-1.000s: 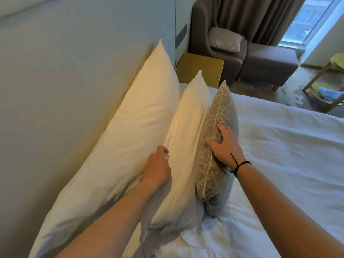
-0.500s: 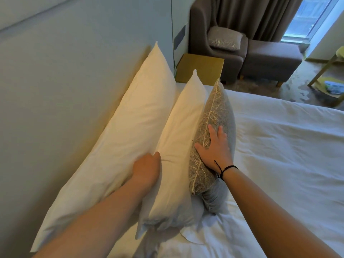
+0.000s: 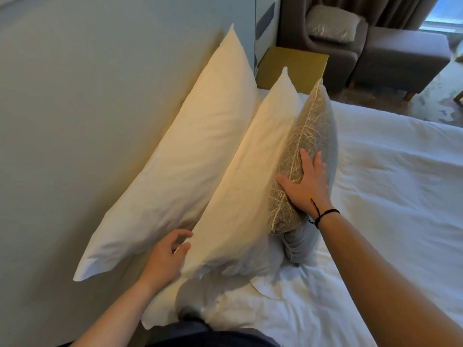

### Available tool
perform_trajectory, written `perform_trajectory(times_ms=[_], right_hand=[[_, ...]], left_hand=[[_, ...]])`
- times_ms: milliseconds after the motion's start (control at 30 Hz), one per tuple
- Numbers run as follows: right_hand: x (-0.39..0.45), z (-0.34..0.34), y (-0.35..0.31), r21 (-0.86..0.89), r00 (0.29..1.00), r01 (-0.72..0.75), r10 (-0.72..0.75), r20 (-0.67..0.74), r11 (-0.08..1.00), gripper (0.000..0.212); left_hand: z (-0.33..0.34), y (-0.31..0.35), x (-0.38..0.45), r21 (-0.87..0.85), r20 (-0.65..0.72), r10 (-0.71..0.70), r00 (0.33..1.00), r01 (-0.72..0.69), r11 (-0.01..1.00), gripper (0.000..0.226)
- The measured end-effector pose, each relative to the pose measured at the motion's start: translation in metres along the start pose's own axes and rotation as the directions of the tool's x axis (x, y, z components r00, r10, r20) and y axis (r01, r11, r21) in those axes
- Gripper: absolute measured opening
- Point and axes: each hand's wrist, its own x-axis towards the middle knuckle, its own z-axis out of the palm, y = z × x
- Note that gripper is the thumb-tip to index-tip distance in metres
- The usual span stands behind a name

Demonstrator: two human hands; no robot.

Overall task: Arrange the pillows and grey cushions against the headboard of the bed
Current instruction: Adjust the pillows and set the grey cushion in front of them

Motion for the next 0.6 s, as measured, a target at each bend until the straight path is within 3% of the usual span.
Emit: perform_trajectory(times_ms=[200, 333, 600], right_hand=[[-0.009, 0.001, -0.002, -0.026, 1.0, 0.002, -0.002, -0.016, 1.0, 0.092], [-0.026, 0.002, 0.0, -0.026, 1.0, -0.018, 0.018, 0.001, 1.0, 0.092], [-0.094, -0.003, 0.001, 0.138, 0.997, -0.048, 0.04, 0.062, 0.989, 0.082]], left_hand=[[-0.015, -0.001, -0.003, 0.341, -0.031, 0.1, 0.995, -0.083, 0.936, 0.02], [-0.014, 0.001, -0.008, 0.653, 0.024, 0.192, 0.981, -0.161, 0.74, 0.022], [-0.027, -0.004, -0.024, 0.697, 0.063, 0.214, 0.975, -0.196, 0.689, 0.013]])
